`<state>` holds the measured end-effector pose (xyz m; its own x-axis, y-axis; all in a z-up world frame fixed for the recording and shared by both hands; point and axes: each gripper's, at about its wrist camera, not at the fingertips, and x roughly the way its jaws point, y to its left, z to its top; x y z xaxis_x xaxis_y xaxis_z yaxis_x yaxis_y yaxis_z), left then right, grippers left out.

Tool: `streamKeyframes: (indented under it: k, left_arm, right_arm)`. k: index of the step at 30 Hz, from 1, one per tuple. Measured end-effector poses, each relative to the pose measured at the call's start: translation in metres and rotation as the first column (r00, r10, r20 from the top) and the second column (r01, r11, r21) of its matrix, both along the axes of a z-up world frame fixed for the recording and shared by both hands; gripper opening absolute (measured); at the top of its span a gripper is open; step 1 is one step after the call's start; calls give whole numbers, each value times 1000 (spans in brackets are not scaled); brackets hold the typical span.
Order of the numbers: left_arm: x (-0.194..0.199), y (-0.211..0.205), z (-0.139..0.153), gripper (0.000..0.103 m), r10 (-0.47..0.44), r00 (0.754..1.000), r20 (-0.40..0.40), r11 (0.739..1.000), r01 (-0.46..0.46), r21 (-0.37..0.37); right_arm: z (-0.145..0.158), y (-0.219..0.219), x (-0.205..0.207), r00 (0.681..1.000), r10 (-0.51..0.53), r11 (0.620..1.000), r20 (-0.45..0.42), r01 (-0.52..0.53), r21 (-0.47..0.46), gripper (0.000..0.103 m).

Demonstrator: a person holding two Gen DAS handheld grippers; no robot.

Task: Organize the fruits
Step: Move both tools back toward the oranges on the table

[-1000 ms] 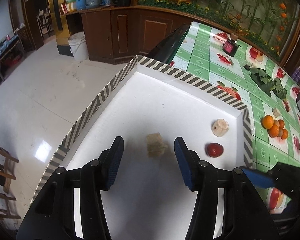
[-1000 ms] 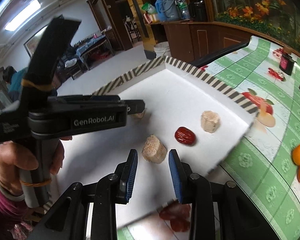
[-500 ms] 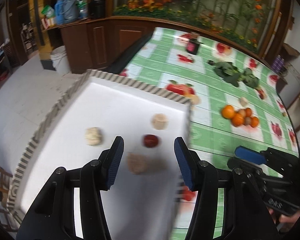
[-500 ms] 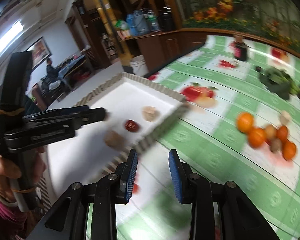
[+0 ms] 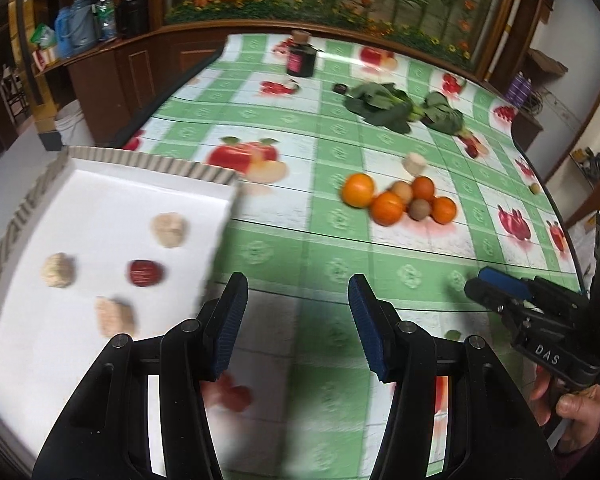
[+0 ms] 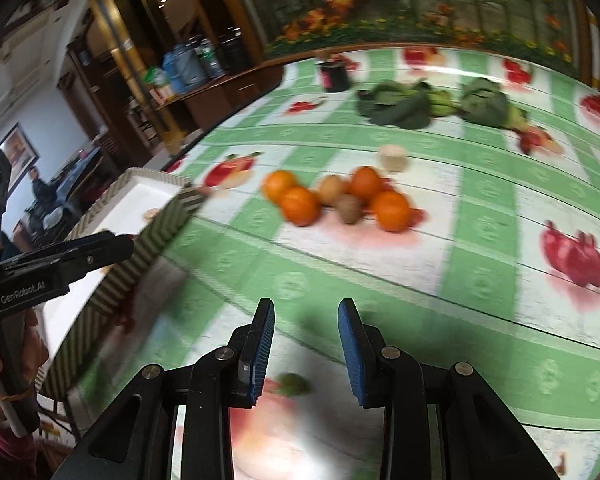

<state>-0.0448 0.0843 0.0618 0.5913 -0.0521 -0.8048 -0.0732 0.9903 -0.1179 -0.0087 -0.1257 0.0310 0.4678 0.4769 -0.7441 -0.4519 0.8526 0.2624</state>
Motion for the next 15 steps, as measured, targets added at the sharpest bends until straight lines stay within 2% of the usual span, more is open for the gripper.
streamKeyframes:
  k: [7, 15]
  left_arm:
    - [18, -30, -11, 53, -46, 999, -27, 999, 46, -7]
    - [40, -37, -23, 53, -41, 997, -62, 999, 40, -16]
  right_arm:
    - [-3, -18, 28, 999, -40, 998, 4, 40, -49, 32]
    - [-8, 1, 76, 1000, 18, 995, 18, -16, -95, 32]
